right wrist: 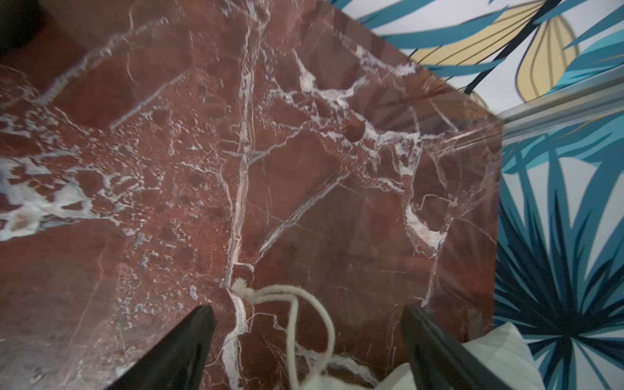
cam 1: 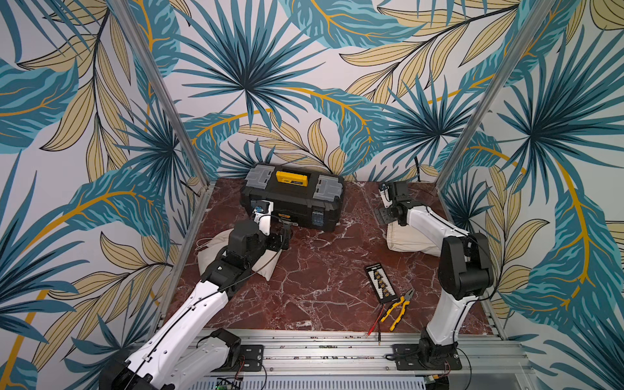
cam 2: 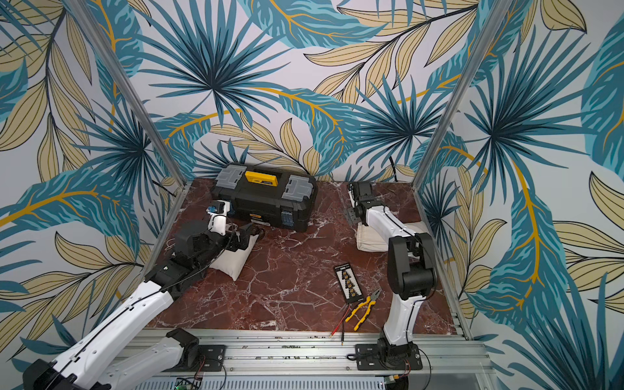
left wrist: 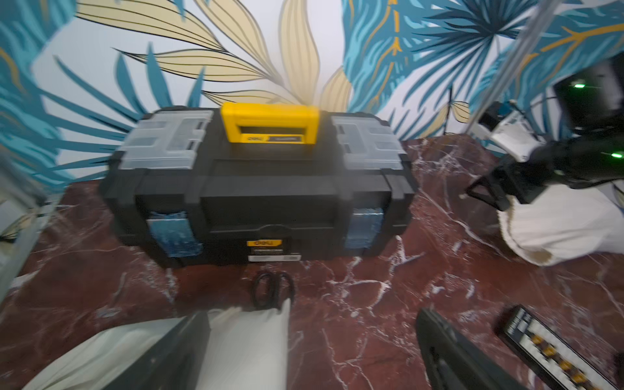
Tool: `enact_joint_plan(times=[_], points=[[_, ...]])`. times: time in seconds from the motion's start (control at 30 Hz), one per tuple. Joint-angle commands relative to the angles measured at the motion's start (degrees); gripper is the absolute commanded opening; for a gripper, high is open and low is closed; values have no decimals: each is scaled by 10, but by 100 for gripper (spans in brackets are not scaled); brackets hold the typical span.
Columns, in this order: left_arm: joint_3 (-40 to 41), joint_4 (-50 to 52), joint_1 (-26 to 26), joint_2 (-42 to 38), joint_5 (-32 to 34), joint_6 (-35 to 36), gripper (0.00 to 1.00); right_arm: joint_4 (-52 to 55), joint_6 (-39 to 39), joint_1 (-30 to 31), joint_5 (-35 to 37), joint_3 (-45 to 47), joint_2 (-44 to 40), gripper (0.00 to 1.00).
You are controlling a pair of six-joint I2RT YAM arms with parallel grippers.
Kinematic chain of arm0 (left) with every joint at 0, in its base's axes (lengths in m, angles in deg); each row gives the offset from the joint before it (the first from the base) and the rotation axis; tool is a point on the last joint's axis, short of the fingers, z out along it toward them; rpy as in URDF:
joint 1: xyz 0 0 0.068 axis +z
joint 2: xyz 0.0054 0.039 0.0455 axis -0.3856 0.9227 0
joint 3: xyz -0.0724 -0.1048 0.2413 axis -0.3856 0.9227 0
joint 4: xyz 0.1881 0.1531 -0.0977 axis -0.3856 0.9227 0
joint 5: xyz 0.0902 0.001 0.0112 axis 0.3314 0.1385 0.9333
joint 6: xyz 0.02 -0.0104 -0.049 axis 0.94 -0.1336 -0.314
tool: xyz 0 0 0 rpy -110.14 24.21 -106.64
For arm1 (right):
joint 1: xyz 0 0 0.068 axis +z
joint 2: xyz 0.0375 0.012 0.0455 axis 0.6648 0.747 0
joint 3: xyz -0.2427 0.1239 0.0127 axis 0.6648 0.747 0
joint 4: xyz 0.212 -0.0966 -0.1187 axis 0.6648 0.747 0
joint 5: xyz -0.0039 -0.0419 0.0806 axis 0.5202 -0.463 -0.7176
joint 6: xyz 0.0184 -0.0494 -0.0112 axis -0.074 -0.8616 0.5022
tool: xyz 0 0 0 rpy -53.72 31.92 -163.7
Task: Close the soil bag
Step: Place the soil bag at the center of the board, then pick up the soil bag from the center of the board, then place the soil bag at the center of the board.
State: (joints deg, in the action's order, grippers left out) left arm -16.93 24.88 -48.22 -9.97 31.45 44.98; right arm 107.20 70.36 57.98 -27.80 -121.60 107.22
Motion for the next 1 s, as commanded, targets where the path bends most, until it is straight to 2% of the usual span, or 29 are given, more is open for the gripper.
enact_joint_plan(times=[0.0, 0.03, 0.07, 0.17, 0.2, 0.4, 0.6, 0.8, 0.97], points=[[-15, -32, -27, 15, -44, -16, 100, 49, -4, -6, -7, -26, 24, 77], [-15, -38, -34, 20, -44, -18, 100, 60, -2, -8, -15, -34, 29, 68], [-17, -41, -41, 24, -45, -18, 100, 69, 1, -9, -27, -42, 33, 55], [-25, -48, -60, 38, -48, -22, 100, 76, 20, -9, -39, -61, 17, 4], [-27, -54, -66, 42, -52, -23, 100, 66, 29, -8, -44, -60, 3, 0], [-54, -101, -123, 83, -59, -21, 100, -26, 69, 36, -77, -10, -160, 0], [-121, -134, -181, 160, -66, -11, 100, -94, 105, 89, -99, 18, -252, 0], [-147, -223, -202, 225, -83, -56, 100, -171, 149, 142, -123, 54, -289, 0], [-133, -250, -205, 234, -61, -85, 100, -254, 202, 172, -154, 102, -298, 0]])
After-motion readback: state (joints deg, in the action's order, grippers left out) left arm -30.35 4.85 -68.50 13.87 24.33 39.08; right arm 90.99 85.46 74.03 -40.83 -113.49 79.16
